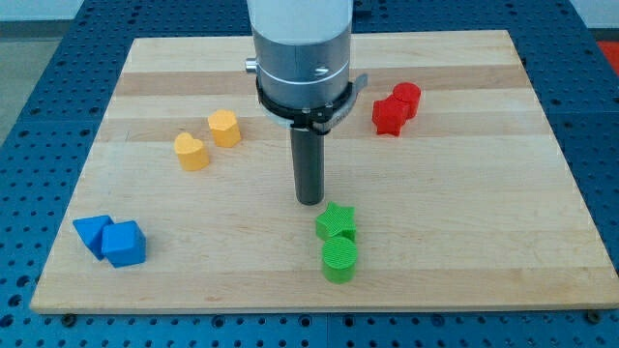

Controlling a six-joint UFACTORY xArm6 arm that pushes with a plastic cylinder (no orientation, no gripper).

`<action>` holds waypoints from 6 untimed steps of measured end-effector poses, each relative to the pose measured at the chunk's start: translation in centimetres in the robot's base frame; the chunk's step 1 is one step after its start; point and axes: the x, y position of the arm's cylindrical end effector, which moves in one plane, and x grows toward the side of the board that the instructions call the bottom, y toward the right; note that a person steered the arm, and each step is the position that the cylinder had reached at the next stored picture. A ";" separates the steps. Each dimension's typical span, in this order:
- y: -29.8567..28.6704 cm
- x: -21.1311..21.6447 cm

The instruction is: Move your arm to the left of the blue triangle

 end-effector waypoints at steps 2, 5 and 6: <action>-7.9 -0.1; -19.7 -0.1; -24.4 -0.1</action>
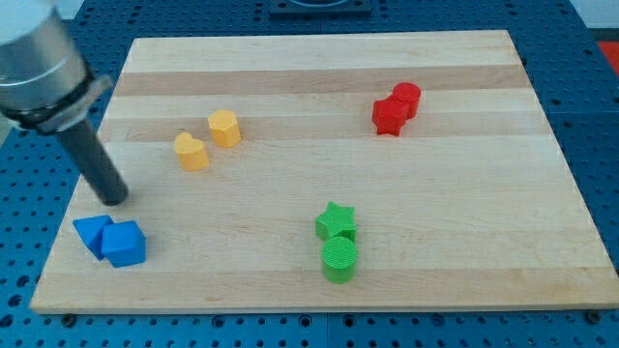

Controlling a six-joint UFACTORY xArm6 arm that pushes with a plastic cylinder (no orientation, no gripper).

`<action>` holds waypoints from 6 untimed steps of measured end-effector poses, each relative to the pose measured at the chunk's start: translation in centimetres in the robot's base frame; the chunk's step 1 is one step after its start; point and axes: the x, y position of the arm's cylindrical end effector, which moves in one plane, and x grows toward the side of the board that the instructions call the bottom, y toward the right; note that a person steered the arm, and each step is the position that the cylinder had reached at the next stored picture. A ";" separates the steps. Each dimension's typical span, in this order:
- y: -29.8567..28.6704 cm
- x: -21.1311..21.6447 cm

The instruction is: Move your arm to the left of the blue triangle

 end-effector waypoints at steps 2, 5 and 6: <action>-4.1 0.5; -4.0 5.4; -4.0 6.0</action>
